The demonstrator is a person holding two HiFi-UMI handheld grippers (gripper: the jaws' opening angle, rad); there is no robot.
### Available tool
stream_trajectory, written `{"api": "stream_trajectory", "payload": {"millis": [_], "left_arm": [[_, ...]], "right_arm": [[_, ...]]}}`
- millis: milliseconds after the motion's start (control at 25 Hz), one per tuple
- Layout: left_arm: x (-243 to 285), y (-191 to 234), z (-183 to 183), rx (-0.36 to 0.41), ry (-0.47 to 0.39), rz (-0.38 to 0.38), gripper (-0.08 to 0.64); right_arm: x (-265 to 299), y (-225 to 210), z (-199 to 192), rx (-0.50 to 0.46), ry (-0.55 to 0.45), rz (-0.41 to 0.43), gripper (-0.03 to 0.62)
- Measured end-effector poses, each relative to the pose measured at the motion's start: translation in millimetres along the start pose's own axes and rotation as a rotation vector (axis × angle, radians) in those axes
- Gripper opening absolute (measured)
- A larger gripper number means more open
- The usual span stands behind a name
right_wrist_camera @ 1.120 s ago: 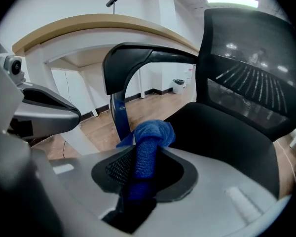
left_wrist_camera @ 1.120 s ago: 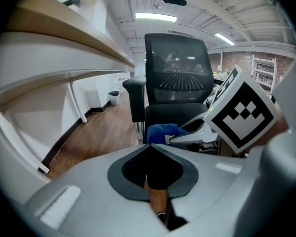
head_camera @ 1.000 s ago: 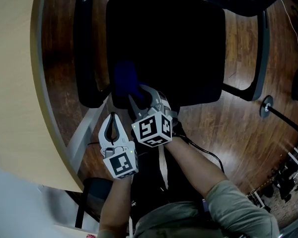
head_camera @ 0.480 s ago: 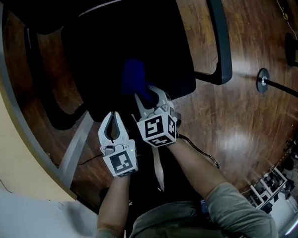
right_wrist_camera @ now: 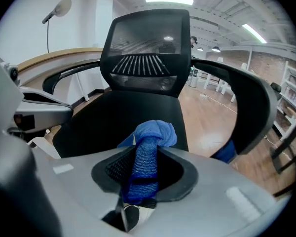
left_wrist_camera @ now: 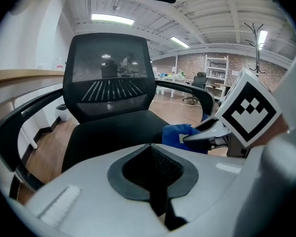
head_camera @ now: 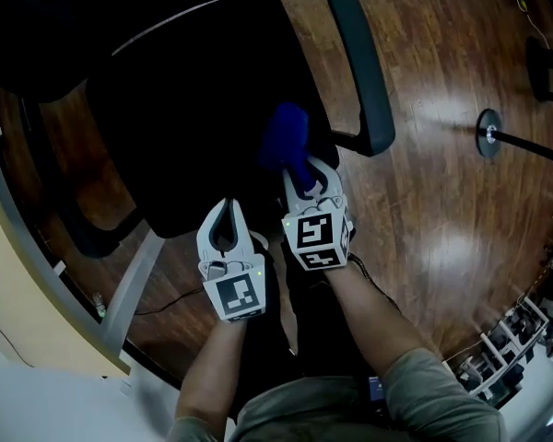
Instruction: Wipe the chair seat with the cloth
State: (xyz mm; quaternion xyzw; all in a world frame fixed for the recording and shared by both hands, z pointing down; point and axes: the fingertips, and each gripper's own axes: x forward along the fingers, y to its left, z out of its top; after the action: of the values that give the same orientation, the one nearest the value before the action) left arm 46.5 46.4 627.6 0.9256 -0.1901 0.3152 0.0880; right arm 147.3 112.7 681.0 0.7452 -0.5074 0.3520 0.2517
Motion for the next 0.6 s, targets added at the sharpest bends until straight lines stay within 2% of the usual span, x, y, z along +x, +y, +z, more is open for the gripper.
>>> {"api": "stream_trajectory", "payload": {"millis": [360,600], "left_arm": [[21,-49,4,0.025,-0.008,-0.062,0.005],[24,-65,-7,0.025,0.004,-0.069,0.005]], "right_arm": [[-9,-48,-41,0.079,0.050,-0.072,0.106],[-5,-56,-68,0.107,0.087,-0.074,0.106]]}}
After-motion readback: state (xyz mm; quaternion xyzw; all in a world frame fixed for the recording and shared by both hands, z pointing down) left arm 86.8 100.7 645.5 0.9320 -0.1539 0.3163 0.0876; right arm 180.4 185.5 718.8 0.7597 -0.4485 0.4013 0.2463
